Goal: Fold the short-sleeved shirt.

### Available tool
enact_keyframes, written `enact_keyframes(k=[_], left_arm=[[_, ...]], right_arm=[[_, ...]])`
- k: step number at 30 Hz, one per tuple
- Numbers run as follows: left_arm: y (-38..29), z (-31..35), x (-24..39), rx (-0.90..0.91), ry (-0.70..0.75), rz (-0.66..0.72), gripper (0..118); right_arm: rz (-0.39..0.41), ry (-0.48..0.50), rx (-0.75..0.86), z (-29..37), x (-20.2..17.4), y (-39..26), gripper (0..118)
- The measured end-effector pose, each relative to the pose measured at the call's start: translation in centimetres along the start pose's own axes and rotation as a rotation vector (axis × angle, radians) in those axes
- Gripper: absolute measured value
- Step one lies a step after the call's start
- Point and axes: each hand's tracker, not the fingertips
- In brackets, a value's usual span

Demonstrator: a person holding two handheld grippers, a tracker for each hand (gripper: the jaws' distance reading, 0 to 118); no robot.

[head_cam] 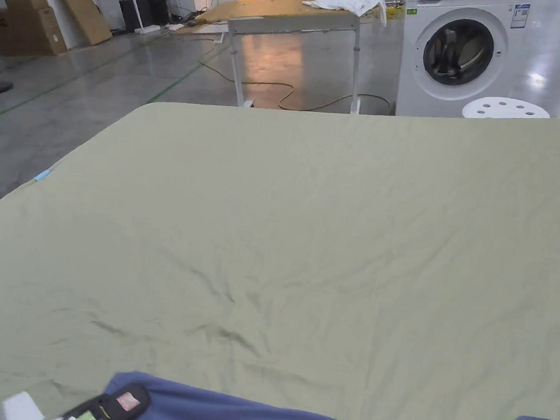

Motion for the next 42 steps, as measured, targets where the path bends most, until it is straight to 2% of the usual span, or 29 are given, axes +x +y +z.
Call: enact_keyframes(k=[2, 5, 7, 13, 17, 20, 22, 25, 26, 28, 29, 30, 32, 33, 36, 40, 42], left_arm=[[2.3, 1.7, 0.9, 0.058, 0.021, -0.04, 0], [3.4, 3.0, 4.6, 0.122, 0.118, -0.177, 0], [2.5, 3.1, 7.0, 0.107, 0.058, -0.225, 0], [-6.0, -2.4, 13.0, -0.148, -0.143, -0.389, 0], [-12.6, -7.3, 15.8, -0.273, -0.155, -0.51, 0], [-15.1, -10.5, 16.7, -0.359, -0.142, -0.528, 3], [-15.9, -11.5, 17.0, -0.374, -0.118, -0.522, 16], [-15.0, -11.2, 17.3, -0.363, -0.17, -0.535, 74], [-14.4, -10.5, 17.3, -0.322, -0.182, -0.52, 79], [-13.1, -9.5, 17.2, -0.272, -0.188, -0.505, 78], [-12.5, -9.1, 16.9, -0.263, -0.196, -0.487, 72], [-12.1, -8.8, 16.4, -0.255, -0.205, -0.469, 58], [-12.0, -9.0, 15.8, -0.265, -0.203, -0.441, 11], [-12.4, -9.3, 15.5, -0.288, -0.176, -0.441, 3], [-14.9, -11.1, 14.3, -0.385, -0.142, -0.464, 2], [-18.7, -14.4, 12.8, -0.568, -0.107, -0.421, 2], [-19.4, -14.6, 12.7, -0.553, -0.127, -0.437, 2]], right_arm=[[-0.014, 0.002, 0.002, -0.1, 0.2, 0.0, 0], [-0.055, 0.014, 0.003, -0.5, 0.4, -0.3, 0], [-0.063, 0.01, 0.004, -0.7, 0.3, -0.4, 0], [-0.064, 0.024, 0.008, -0.6, -0.2, -0.4, 0], [-0.041, -0.002, 0.02, 0.4, -0.4, -0.4, 0], [-0.05, -0.019, 0.016, 1.3, 0.1, -0.8, 0], [-0.047, -0.041, 0.002, 1.7, 0.4, -1.3, 0], [-0.06, -0.056, -0.026, 2.2, 1.2, -2.2, 0], [-0.068, -0.059, -0.034, 2.3, 1.4, -2.5, 0], [-0.087, -0.062, -0.042, 2.4, 1.7, -2.8, 0], [-0.105, -0.062, -0.044, 2.3, 1.8, -3.0, 0], [-0.121, -0.06, -0.045, 2.2, 1.9, -3.1, 0], [-0.148, -0.058, -0.042, 1.9, 1.9, -3.3, 0], [-0.157, -0.056, -0.041, 1.7, 2.2, -3.5, 0], [-0.172, -0.045, -0.031, 1.4, 2.1, -3.7, 0], [-0.158, -0.03, -0.028, 1.4, 1.5, -3.2, 0], [-0.142, -0.027, -0.037, 1.5, 1.5, -3.6, 0]])
